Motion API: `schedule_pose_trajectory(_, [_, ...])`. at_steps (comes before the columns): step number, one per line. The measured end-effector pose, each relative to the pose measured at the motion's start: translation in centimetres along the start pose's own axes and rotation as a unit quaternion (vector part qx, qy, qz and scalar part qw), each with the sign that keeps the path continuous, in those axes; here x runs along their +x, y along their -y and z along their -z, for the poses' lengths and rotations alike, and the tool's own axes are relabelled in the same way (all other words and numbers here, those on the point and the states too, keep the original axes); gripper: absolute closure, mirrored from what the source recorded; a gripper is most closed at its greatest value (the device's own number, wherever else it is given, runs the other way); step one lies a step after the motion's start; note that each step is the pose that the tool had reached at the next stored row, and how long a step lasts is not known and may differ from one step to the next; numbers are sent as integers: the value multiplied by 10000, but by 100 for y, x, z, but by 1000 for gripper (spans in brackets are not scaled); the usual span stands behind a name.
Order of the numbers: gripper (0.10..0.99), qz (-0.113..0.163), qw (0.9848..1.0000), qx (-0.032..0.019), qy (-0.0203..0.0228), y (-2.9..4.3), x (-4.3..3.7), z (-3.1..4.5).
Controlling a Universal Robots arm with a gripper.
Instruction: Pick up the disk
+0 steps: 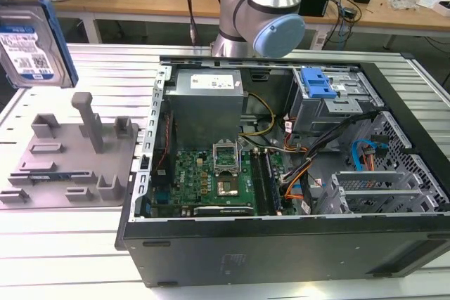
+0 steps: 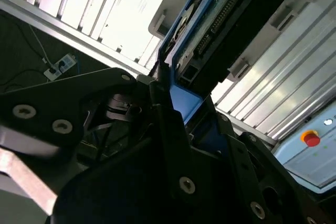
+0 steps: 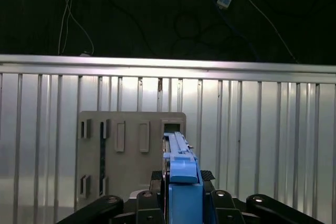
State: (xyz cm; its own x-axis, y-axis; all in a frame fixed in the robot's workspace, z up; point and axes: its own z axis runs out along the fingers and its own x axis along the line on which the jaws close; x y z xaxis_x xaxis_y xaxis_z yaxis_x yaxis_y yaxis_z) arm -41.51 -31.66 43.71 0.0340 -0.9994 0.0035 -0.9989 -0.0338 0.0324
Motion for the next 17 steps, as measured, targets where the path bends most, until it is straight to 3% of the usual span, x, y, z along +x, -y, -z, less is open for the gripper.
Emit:
schedule_pose_trajectory(3, [718,0,10000,0,0,-6,9,174])
schedule_pose_trajectory(4, [718,0,10000,1,1,-10,16,290])
schedule_pose_trajectory(9, [718,0,10000,-1,2,-18,31,540])
schedule_pose_trajectory(17, [718,0,10000,0,8,-19,32,546])
